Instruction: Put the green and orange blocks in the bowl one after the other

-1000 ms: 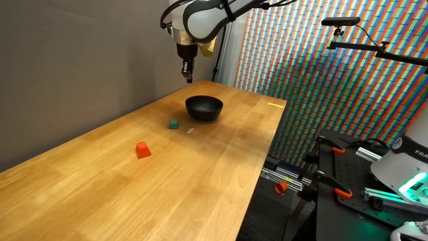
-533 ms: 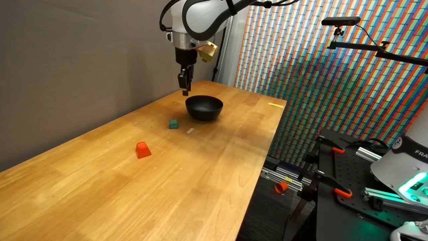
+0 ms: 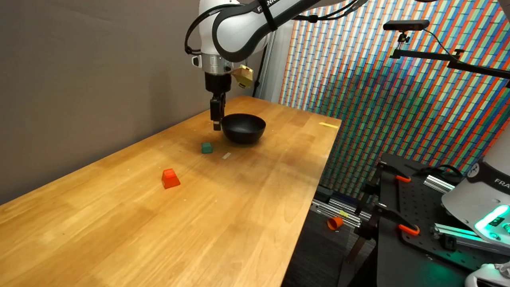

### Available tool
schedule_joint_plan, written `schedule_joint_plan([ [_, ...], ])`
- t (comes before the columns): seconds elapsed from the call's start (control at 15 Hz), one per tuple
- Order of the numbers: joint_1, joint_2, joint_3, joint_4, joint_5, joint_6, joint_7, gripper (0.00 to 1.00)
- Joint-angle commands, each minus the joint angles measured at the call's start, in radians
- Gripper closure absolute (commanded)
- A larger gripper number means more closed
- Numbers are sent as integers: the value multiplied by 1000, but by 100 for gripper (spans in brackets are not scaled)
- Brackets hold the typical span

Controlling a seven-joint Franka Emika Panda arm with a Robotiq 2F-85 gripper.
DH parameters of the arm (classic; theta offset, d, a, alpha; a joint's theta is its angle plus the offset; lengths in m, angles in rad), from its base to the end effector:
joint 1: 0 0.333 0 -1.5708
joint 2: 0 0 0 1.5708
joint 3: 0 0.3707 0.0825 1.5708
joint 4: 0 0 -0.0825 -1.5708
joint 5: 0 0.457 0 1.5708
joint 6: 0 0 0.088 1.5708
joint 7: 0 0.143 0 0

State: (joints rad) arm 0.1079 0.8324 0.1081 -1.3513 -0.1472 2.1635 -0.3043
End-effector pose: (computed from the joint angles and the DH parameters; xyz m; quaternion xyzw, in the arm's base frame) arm 0.8230 0.1522 0.1841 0.9596 0.2806 -0.0082 0.0203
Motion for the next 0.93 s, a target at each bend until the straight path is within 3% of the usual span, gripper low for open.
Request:
schedule_joint_plan([
  [0.0,-41,72,48,81,58,-16,-94,0],
  [0.47,-40,177,88,194,84,-35,-178,0],
  [0.87,-12,242,84,262,53,-24,-232,0],
])
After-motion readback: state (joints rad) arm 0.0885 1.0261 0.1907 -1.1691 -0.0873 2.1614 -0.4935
